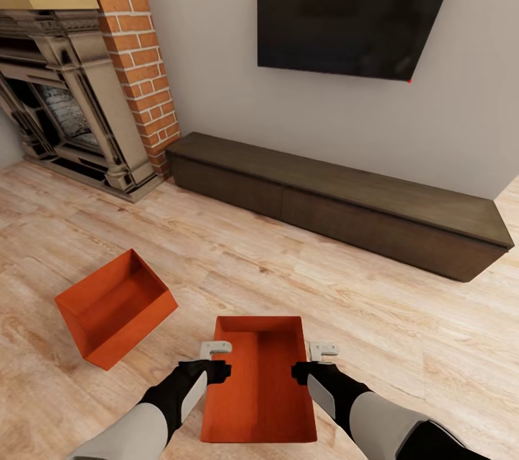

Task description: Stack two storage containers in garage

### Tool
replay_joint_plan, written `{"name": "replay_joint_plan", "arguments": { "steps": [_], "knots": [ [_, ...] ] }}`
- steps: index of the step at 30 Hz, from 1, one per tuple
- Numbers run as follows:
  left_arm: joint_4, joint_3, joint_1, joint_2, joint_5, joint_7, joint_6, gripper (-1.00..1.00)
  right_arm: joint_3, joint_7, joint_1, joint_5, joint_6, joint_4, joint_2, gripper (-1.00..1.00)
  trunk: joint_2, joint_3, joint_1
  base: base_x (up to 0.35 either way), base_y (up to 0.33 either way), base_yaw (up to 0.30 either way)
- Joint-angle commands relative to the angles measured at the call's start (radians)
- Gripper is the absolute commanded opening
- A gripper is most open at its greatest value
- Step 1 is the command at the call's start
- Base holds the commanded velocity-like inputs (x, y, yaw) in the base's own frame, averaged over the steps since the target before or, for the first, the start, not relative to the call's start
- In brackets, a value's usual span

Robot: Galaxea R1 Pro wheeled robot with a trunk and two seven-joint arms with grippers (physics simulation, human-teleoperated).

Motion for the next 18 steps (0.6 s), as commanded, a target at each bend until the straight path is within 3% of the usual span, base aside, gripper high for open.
{"name": "replay_joint_plan", "arguments": {
  "steps": [1, 18],
  "knots": [
    [-0.002, -0.003, 0.0, 0.0, 0.006, 0.006, 0.006, 1.0, 0.008, -0.006, 0.0, -0.006, 0.006, -0.002, 0.0, 1.0, -0.008, -0.004, 0.004, 0.0, 0.0, 0.0],
    [-0.002, -0.004, 0.0, 0.006, -0.001, 0.014, 0.015, 1.0, 0.01, -0.006, 0.0, 0.001, -0.007, -0.002, 0.001, 1.0, -0.008, -0.004, 0.004, 0.0, 0.0, 0.0]
  ]
}}
